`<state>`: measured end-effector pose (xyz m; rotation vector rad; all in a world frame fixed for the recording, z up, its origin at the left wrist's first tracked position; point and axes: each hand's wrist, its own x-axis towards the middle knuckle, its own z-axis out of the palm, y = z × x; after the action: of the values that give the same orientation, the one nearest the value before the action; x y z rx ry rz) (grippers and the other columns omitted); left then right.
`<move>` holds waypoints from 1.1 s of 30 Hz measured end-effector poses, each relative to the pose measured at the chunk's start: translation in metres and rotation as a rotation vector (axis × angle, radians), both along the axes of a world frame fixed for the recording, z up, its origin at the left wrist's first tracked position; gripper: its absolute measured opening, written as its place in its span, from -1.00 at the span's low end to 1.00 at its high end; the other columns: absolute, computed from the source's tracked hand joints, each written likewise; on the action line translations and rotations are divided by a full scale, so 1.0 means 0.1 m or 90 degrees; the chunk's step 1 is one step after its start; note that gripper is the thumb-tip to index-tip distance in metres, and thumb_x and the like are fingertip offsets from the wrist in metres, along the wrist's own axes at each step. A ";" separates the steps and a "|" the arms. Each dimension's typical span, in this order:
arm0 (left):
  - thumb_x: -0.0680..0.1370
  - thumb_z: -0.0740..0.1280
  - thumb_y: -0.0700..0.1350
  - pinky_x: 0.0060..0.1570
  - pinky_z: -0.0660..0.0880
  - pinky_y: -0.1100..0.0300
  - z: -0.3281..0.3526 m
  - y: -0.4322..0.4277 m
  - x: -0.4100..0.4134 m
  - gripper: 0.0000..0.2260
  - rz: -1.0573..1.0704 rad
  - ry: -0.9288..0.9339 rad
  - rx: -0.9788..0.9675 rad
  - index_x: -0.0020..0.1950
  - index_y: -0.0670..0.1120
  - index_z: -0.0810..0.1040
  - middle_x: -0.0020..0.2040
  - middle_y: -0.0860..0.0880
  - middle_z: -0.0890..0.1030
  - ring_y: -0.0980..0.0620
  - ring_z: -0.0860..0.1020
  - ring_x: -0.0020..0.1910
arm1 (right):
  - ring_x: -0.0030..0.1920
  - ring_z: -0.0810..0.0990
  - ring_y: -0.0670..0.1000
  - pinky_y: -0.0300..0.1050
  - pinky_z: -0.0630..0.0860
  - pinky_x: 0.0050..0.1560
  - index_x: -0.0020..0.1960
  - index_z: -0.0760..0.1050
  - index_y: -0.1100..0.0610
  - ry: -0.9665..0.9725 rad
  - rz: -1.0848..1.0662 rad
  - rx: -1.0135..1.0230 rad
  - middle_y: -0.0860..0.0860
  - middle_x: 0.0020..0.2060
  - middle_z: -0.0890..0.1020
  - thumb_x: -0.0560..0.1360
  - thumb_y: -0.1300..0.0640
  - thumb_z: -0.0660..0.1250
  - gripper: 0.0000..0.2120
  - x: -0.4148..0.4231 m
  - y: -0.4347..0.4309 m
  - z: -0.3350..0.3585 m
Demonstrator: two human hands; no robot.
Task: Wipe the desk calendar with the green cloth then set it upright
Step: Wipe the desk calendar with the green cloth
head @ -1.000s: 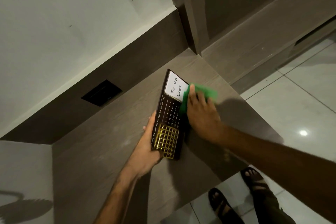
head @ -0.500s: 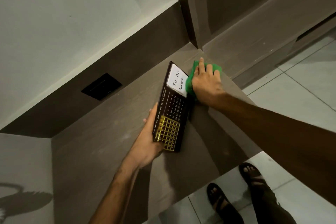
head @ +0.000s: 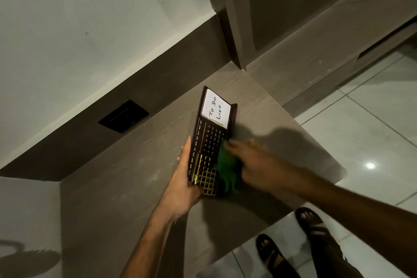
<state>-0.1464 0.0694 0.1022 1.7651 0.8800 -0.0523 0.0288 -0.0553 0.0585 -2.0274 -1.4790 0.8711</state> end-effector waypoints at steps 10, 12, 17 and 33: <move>0.48 0.46 -0.28 0.54 0.00 -0.40 -0.01 0.01 0.00 0.03 -0.034 0.062 0.078 0.47 0.47 -0.19 0.67 0.10 -0.04 -0.07 -0.04 0.65 | 0.54 -0.17 0.21 0.35 0.10 0.40 0.58 -0.15 0.13 -0.225 -0.235 0.070 0.13 0.57 -0.14 0.42 0.23 0.36 -0.08 0.13 0.38 -0.60; 0.47 0.46 -0.32 0.54 -0.02 -0.39 -0.02 0.03 -0.01 0.04 -0.047 0.058 0.083 0.55 0.36 -0.19 0.67 0.11 -0.05 -0.04 -0.06 0.65 | 0.54 -0.18 0.21 0.31 0.15 0.42 0.57 -0.22 0.15 -0.274 -0.168 0.041 0.15 0.57 -0.16 0.46 0.09 0.37 -0.06 -0.03 0.27 -0.78; 0.45 0.46 -0.38 0.52 0.03 -0.43 -0.04 0.06 -0.02 0.08 -0.060 0.077 0.087 0.57 0.33 -0.18 0.67 0.09 -0.08 -0.06 -0.06 0.66 | 0.54 -0.05 0.25 0.32 0.34 0.30 0.57 -0.06 0.20 -0.266 -0.243 0.061 0.20 0.57 -0.05 0.50 0.21 0.18 -0.29 0.38 0.53 -0.63; 0.44 0.46 -0.37 0.52 0.05 -0.41 0.03 0.03 0.02 0.05 -0.061 0.087 0.099 0.57 0.32 -0.13 0.67 0.03 -0.05 -0.08 -0.05 0.65 | 0.50 0.11 0.26 0.20 0.37 0.26 0.56 -0.05 0.25 -0.315 -0.296 0.040 0.26 0.55 -0.03 0.59 0.14 0.13 -0.38 0.51 0.77 -0.60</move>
<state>-0.1448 0.0729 0.1053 1.9666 0.9173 -0.1733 0.0800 0.0221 -0.0011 -2.5044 -1.1469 0.1370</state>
